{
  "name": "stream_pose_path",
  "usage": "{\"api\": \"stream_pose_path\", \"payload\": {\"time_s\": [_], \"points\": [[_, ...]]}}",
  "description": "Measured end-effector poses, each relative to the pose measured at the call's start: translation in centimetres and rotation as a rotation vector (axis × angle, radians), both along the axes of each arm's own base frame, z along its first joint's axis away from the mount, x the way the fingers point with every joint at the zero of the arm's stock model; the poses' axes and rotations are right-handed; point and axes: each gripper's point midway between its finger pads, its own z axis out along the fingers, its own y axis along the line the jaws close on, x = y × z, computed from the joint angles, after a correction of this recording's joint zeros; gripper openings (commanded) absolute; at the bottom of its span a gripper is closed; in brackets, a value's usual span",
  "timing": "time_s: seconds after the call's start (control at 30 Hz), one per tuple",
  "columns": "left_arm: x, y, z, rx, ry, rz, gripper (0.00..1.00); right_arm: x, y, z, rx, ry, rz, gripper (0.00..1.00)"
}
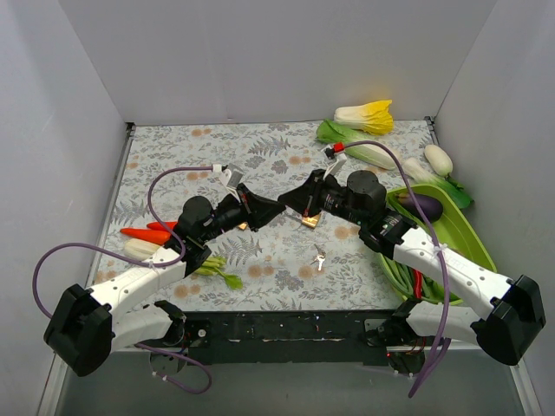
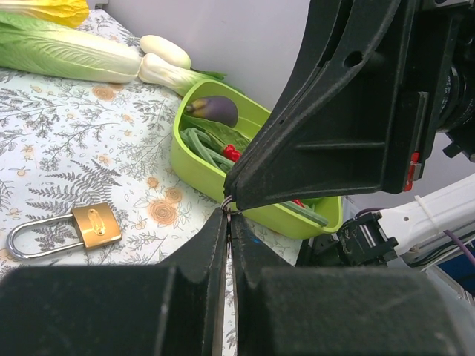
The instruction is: Unlock with the key
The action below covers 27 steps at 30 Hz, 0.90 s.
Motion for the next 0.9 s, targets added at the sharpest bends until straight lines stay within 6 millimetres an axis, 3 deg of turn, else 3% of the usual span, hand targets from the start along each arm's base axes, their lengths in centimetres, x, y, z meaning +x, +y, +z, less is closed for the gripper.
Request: {"api": "stream_pose_path", "payload": {"time_s": [0.33, 0.4, 0.47, 0.5, 0.57, 0.6, 0.73, 0.9], "points": [[-0.2, 0.1, -1.2, 0.011, 0.029, -0.001, 0.0, -0.1, -0.2, -1.1, -0.008, 0.029, 0.003, 0.01], [-0.3, 0.1, -1.4, 0.01, 0.035, -0.003, 0.16, -0.1, -0.3, -1.4, -0.01, 0.037, 0.006, 0.01], [-0.4, 0.1, -1.6, 0.011, 0.039, -0.006, 0.23, -0.1, -0.3, -1.4, -0.009, 0.044, 0.006, 0.01], [-0.4, 0.1, -1.7, 0.012, 0.043, -0.006, 0.41, 0.0, -0.4, -1.4, -0.006, 0.044, 0.001, 0.01], [-0.5, 0.1, -2.1, 0.013, 0.057, -0.007, 0.49, 0.2, -0.5, -1.3, -0.002, 0.044, -0.007, 0.01], [-0.5, 0.2, -2.2, 0.018, 0.057, -0.006, 0.6, 0.3, -0.6, -1.2, -0.001, 0.044, -0.009, 0.01], [-0.5, 0.2, -2.2, 0.01, 0.074, -0.001, 0.82, 0.5, -0.7, -1.2, 0.002, 0.044, -0.014, 0.01], [-0.6, 0.8, -2.9, -0.03, 0.171, 0.038, 0.84, 0.4, -0.9, -1.1, 0.009, 0.034, -0.019, 0.01]]}}
